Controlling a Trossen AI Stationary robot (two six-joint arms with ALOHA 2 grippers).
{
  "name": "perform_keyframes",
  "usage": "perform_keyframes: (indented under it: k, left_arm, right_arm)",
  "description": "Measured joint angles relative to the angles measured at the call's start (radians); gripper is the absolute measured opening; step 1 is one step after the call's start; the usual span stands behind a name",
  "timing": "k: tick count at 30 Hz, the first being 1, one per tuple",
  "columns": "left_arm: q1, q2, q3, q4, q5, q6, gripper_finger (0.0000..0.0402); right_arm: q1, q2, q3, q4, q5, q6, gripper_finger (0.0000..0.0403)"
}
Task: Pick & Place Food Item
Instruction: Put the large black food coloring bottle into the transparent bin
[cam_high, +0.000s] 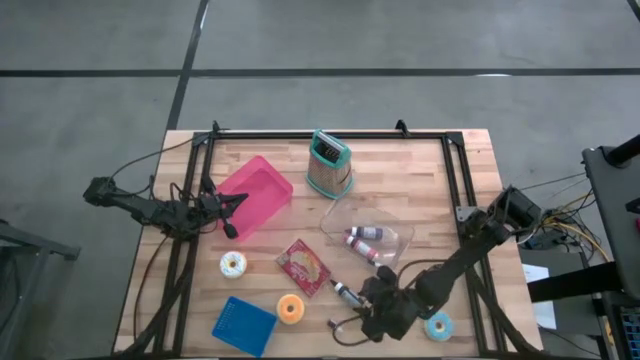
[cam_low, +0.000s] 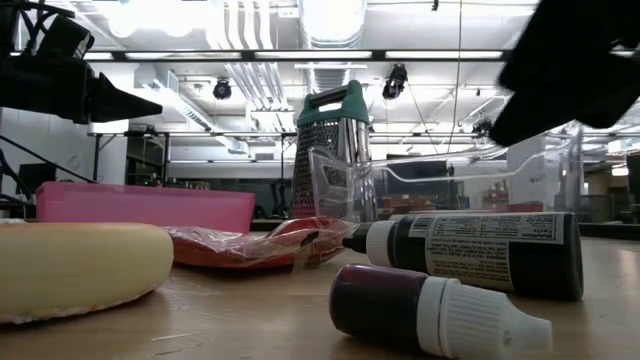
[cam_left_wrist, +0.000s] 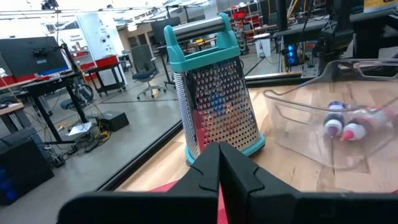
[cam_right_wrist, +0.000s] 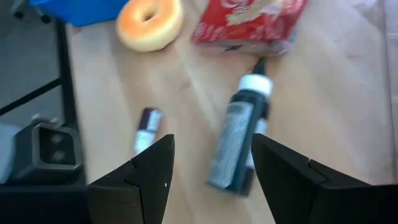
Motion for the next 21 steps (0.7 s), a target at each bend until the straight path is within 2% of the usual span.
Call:
perform_keyframes:
  k: [12,15,21]
  left_arm:
    - [0.0,0.0,0.0,0.0,0.0,0.0,0.0005]
    - [0.0,0.0,0.0,0.0,0.0,0.0,0.0005]
    - [0.0,0.0,0.0,0.0,0.0,0.0,0.0005]
  right_arm:
    - [-0.036,0.0,-0.005,-0.03,-0.003,0.002,0.021]
    - [-0.034,0.0,-0.005,-0.086,-0.004,0.015,0.021]
    - [-0.035,-0.002,-0.006,-0.267,0.001,0.162,0.021]
